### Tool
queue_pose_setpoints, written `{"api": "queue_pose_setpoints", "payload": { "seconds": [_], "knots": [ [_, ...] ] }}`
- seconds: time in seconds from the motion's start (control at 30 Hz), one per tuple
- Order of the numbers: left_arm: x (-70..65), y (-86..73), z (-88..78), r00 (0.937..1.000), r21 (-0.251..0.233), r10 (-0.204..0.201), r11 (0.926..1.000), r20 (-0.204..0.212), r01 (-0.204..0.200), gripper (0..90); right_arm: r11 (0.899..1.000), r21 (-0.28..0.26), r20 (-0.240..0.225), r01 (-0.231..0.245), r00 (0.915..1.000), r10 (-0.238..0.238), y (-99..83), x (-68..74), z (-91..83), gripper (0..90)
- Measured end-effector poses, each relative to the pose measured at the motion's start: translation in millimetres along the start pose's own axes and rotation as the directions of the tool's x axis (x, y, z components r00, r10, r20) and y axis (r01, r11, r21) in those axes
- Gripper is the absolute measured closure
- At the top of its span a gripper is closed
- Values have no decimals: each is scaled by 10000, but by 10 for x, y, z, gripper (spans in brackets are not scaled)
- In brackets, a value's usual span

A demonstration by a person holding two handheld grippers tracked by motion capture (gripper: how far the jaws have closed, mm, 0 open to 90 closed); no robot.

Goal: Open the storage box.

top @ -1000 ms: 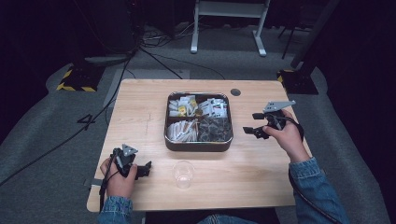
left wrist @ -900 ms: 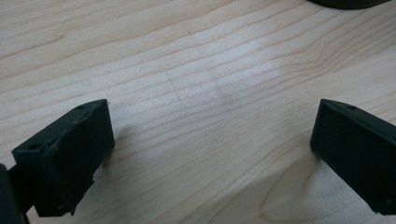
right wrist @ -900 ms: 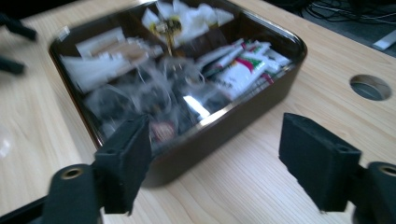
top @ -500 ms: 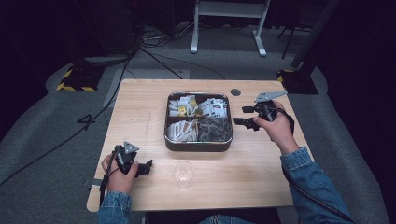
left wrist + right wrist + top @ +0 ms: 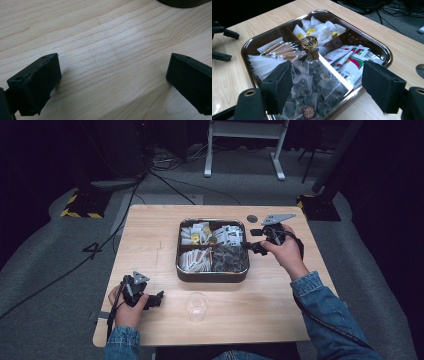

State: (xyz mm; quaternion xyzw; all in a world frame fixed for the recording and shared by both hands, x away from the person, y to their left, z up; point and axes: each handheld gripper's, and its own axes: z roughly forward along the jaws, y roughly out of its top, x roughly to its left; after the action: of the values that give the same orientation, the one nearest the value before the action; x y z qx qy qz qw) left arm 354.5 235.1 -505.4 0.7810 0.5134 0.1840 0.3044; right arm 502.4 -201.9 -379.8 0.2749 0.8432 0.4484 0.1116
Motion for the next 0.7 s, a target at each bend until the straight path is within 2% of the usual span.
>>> {"api": "queue_pose_setpoints", "payload": {
  "seconds": [0.13, 0.33, 0.57, 0.6, 0.7],
  "knots": [
    [0, 0, 0, 10000, 3, -1, 10000, -5, 1, 1, 9998, -33, -59, -186, 9998, 186, 6, -12, 70, 241],
    [0, 0, 0, 10000, -1, -2, 10000, 2, 2, 1, 9979, 597, -15, 233, 9997, -232, 39, 9, 275, 217],
    [1, 0, 0, 10000, -1, 1, 10000, 6, -1, 1, 9969, 669, -6, 409, 9992, -409, 84, 37, 430, 216],
    [0, 0, 0, 10000, 6, 1, 10000, 0, -1, 1, 9964, 761, -98, 365, 9993, -359, 99, 54, 471, 249],
    [-1, 1, 0, 10000, 6, -1, 10000, 10, 1, 1, 9953, 919, -311, 291, 9992, -264, 111, 90, 528, 274]
  ]
}}
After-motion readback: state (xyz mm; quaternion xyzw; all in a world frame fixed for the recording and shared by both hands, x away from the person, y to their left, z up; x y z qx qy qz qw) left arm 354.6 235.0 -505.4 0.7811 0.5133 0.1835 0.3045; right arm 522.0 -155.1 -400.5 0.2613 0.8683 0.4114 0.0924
